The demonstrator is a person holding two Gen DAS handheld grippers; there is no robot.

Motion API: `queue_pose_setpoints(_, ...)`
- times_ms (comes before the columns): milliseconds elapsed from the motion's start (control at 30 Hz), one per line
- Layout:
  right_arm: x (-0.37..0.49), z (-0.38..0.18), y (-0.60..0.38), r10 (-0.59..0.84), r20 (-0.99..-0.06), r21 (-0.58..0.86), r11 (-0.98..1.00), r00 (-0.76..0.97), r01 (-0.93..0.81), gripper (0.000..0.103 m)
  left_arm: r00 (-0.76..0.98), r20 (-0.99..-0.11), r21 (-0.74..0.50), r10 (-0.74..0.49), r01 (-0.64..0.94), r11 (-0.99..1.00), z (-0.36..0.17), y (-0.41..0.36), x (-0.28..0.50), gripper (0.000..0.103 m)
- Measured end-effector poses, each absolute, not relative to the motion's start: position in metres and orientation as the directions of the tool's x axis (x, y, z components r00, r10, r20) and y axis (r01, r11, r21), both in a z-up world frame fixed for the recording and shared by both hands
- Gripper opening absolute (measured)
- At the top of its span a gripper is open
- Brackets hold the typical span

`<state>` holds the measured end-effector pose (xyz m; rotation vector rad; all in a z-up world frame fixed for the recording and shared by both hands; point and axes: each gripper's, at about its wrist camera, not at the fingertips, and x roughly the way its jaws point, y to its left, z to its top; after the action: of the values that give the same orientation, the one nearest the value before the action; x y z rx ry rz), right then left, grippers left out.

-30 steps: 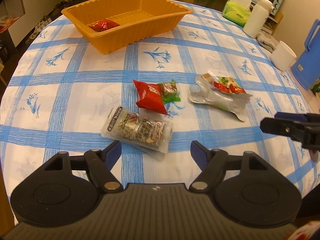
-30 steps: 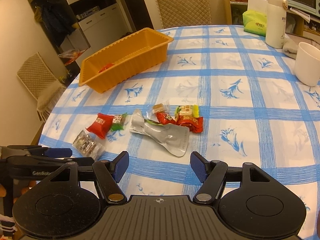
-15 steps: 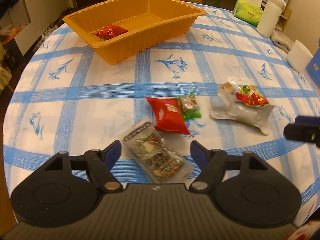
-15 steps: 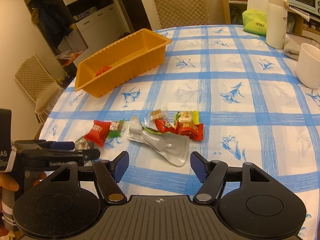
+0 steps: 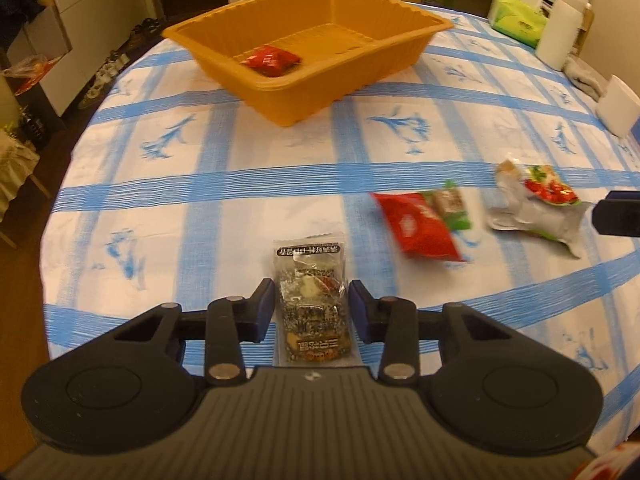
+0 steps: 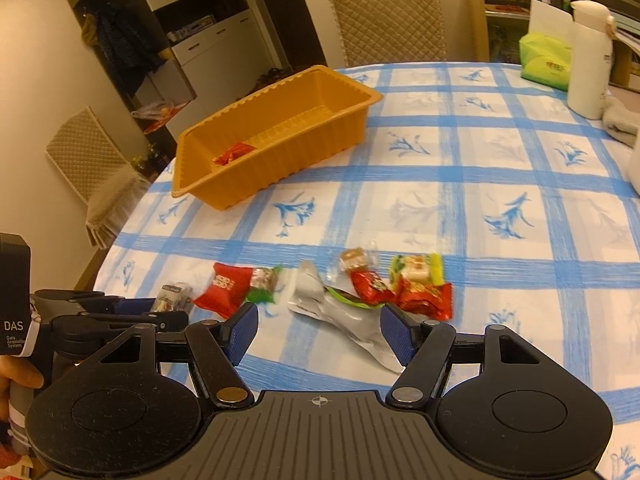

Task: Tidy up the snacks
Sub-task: 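Grasp the clear nut packet with the left tool while the right tool grasps a green-wrapped candy, then carry the nut packet and green candy over the orange tray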

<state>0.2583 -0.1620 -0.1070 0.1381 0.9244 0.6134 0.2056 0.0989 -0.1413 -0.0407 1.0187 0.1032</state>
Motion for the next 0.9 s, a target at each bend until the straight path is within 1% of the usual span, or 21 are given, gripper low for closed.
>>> queue_pose_setpoints(233,0.262,-0.108,-0.138,0.577,-0.694,0.357,0.795,0.430,-0.490,0.067,0.518,-0.849,0.032,0.107,-0.151,0.988,-0.139,0.126,0.204,0.035)
queue_pose_setpoints(300,0.263,-0.109,-0.129,0.581,-0.693,0.344,0.788,0.427,-0.511,0.062,0.525,-0.843,0.039,0.114,-0.151,0.988,-0.137,0.130,0.204,0.035)
queue_pose_setpoints(333,0.264,-0.110,-0.124,0.584,-0.694,0.343,0.782,0.421,-0.520,0.052,0.530,-0.841,0.039,0.113,-0.149,0.988,-0.135,0.131,0.205,0.034)
queue_pose_setpoints(367,0.266,-0.111,-0.120,0.585,-0.697,0.343,0.779,0.413,-0.525,0.046,0.532,-0.839,0.039,0.113,-0.148,0.988,-0.134,0.132,0.205,0.034)
queue_pose_setpoints(500,0.272,-0.117,-0.102,0.579,-0.711,0.333,0.776,0.399,-0.535,0.039,0.538,-0.836,0.037,0.108,-0.142,0.989,-0.132,0.135,0.207,0.034)
queue_pose_setpoints(567,0.276,-0.121,-0.094,0.575,-0.718,0.328,0.776,0.392,-0.539,0.033,0.537,-0.837,0.036,0.105,-0.136,0.990,-0.131,0.136,0.208,0.034)
queue_pose_setpoints(733,0.288,-0.131,-0.073,0.544,-0.747,0.301,0.789,0.382,-0.535,0.028,0.537,-0.838,0.032,0.097,-0.129,0.991,-0.130,0.138,0.210,0.034)
queue_pose_setpoints(900,0.298,-0.141,-0.060,0.505,-0.776,0.275,0.810,0.378,-0.517,0.027,0.538,-0.837,0.029,0.095,-0.130,0.991,-0.129,0.142,0.212,0.034)
